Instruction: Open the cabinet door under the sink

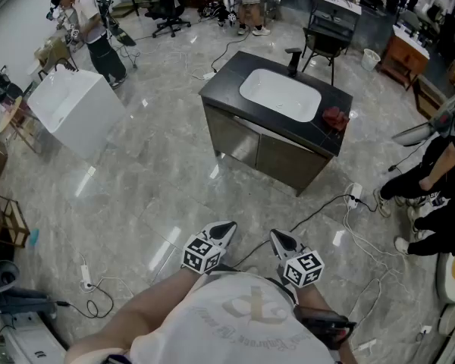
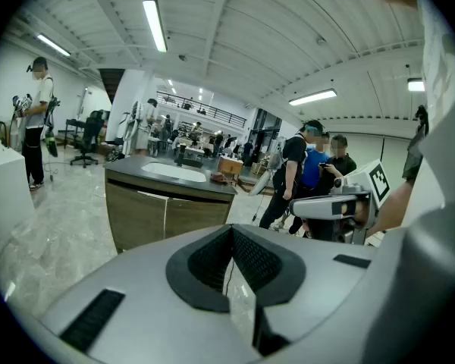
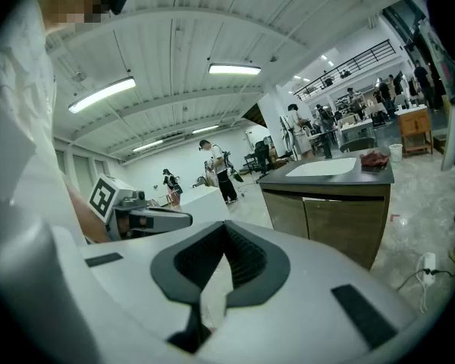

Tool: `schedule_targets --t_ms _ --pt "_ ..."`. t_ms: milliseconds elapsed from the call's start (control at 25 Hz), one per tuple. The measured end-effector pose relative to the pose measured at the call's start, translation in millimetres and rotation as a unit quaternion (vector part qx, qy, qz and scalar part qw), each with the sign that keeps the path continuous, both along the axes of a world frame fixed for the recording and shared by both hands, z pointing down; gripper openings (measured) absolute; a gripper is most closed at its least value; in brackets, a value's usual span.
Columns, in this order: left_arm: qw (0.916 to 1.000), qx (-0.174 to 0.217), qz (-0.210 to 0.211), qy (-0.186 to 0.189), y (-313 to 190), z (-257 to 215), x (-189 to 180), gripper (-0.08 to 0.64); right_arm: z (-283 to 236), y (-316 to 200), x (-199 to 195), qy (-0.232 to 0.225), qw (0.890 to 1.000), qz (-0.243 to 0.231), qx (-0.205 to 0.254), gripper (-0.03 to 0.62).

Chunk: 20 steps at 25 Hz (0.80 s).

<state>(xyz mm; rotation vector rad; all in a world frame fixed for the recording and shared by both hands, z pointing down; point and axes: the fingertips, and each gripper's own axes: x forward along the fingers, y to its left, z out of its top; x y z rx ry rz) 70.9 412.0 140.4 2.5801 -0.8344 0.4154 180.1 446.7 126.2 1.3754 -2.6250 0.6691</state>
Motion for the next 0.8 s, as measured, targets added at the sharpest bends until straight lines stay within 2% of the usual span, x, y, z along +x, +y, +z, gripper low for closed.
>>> schedule_targets --t_ms 240,400,800 --pt "1.0000 -0.007 0.000 -0.005 3 0 -16 0.009 -5 1 -8 -0.033 0.999 0.026 0.005 0.014" --pt "0.9999 -0.009 -0.005 -0.004 -6 -1 -23 0.009 -2 -6 -16 -0.010 1.000 0.011 0.003 0.014" --pt "0.9998 -0.014 -0.004 -0.010 -38 2 -38 0.009 1 -41 -28 -0.008 1.000 0.012 -0.006 0.014"
